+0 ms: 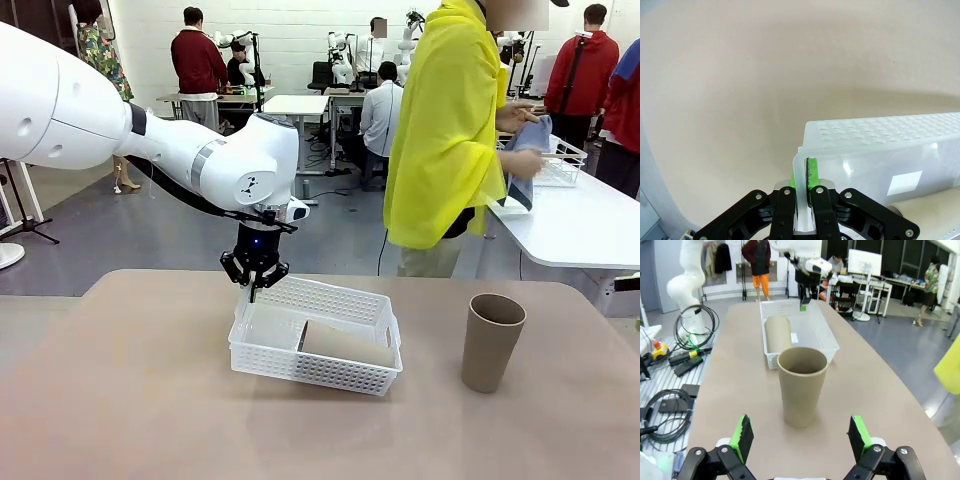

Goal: Clean and organize the cups into the basket.
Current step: Pick up the Reusable plastic cup from the right side of the table and stack it inside the Organizing basket in the center of the table.

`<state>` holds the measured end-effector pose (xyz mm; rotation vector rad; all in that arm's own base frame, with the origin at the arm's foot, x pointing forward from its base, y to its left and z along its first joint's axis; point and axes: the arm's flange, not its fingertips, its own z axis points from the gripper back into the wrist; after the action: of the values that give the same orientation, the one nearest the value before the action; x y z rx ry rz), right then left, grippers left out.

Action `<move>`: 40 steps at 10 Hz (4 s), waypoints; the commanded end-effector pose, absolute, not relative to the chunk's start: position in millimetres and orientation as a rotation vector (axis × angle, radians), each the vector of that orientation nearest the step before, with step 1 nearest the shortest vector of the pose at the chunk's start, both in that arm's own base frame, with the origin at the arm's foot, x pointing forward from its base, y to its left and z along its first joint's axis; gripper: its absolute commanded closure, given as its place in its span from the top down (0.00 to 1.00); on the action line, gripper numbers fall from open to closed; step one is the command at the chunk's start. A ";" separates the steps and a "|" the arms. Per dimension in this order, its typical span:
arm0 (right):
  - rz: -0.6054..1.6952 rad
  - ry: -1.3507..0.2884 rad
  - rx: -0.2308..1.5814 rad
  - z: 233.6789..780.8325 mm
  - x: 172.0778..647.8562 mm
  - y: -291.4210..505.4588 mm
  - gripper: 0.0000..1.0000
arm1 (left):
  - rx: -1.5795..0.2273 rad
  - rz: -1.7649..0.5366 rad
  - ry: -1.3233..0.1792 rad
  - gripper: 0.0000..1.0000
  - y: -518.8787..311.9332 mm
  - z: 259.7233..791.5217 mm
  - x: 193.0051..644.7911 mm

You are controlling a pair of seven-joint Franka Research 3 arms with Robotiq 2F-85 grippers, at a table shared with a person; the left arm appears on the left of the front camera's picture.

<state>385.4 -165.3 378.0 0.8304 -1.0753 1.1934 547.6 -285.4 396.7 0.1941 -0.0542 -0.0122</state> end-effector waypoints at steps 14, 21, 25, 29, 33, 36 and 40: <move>1.272 -0.857 0.898 266.3 460.0 -55.3 1.00 | 0.191 -0.014 -0.057 0.00 -283.1 395.2 545.4; 1.287 -0.841 0.950 259.1 463.4 -29.6 1.00 | 0.191 -0.014 -0.057 0.00 -283.1 395.2 545.4; 1.317 -0.836 0.961 255.8 467.9 -10.7 1.00 | 0.191 -0.014 -0.057 0.00 -283.1 395.2 545.4; 1.342 -0.832 1.010 255.5 469.7 2.4 1.00 | 0.191 -0.014 -0.057 0.00 -283.1 395.2 545.4; 1.381 -0.830 1.031 254.4 469.5 -0.6 0.35 | 0.191 -0.014 -0.057 0.00 -283.1 395.2 545.4; 1.334 -0.766 1.004 292.4 456.9 1.3 0.00 | 0.191 -0.014 -0.057 0.00 -283.1 395.2 545.4; 1.298 -0.804 0.893 464.2 413.4 10.9 0.00 | 0.191 -0.014 -0.057 0.00 -283.1 395.2 545.4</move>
<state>428.4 8.5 432.1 0.9079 -0.8126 1.3397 547.7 -285.4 396.5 0.1943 -0.0539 -0.0121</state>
